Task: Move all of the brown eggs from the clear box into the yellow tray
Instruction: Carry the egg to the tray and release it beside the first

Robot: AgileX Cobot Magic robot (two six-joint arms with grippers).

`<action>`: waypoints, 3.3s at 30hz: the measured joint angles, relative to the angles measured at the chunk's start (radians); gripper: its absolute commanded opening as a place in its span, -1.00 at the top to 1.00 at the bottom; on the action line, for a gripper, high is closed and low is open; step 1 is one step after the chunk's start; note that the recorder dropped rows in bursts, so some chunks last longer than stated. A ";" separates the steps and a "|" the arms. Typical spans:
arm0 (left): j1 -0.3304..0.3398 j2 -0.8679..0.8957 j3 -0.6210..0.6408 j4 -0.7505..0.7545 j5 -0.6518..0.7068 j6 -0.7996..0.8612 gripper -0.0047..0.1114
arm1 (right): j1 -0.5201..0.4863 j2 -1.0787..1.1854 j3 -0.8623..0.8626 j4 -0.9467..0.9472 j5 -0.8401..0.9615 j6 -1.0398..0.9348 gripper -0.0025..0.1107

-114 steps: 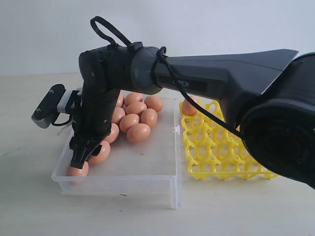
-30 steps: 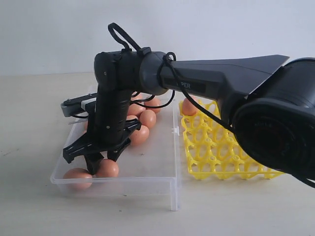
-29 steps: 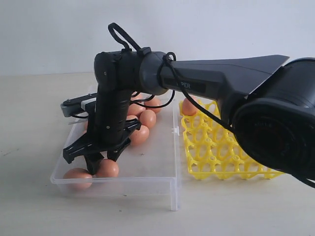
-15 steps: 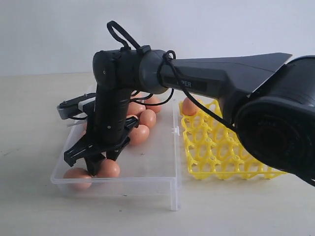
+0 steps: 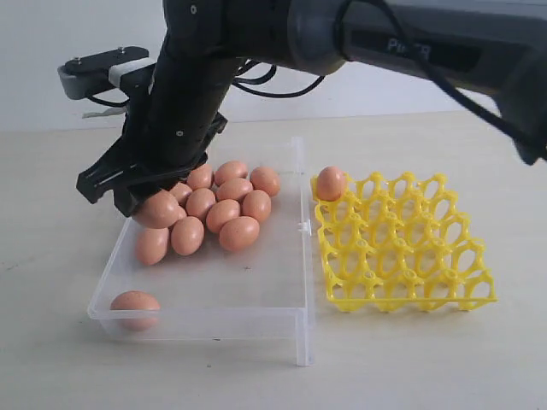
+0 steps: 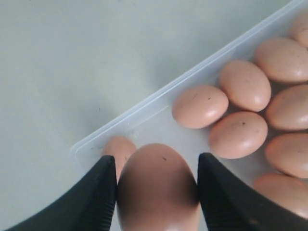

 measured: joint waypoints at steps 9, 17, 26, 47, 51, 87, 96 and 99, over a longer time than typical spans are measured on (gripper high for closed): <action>0.000 0.000 0.000 0.000 0.000 0.000 0.92 | -0.035 -0.311 0.491 -0.001 -0.505 -0.065 0.96; 0.000 0.000 0.000 0.000 0.000 0.000 0.92 | -0.304 -0.587 0.983 0.041 -1.064 -0.054 0.96; 0.000 0.000 0.000 0.000 0.000 0.000 0.92 | -0.499 -0.393 0.936 -0.065 -1.081 0.166 0.96; 0.000 0.000 0.000 0.000 0.000 0.000 0.92 | -0.499 -0.139 0.845 -0.067 -1.164 0.168 0.96; 0.000 0.000 0.000 0.000 0.000 0.000 0.92 | -0.499 -0.135 0.830 -0.067 -1.165 0.170 0.96; 0.000 0.000 0.000 0.000 0.000 0.000 0.92 | -0.499 -0.135 0.830 -0.067 -1.129 0.222 0.14; 0.000 0.000 0.000 0.000 0.000 0.000 0.92 | -0.499 -0.135 0.830 -0.067 -1.113 0.206 -0.14; 0.000 0.000 0.000 0.000 0.000 0.000 0.92 | -0.499 -0.135 0.830 -0.067 -1.111 0.207 -0.14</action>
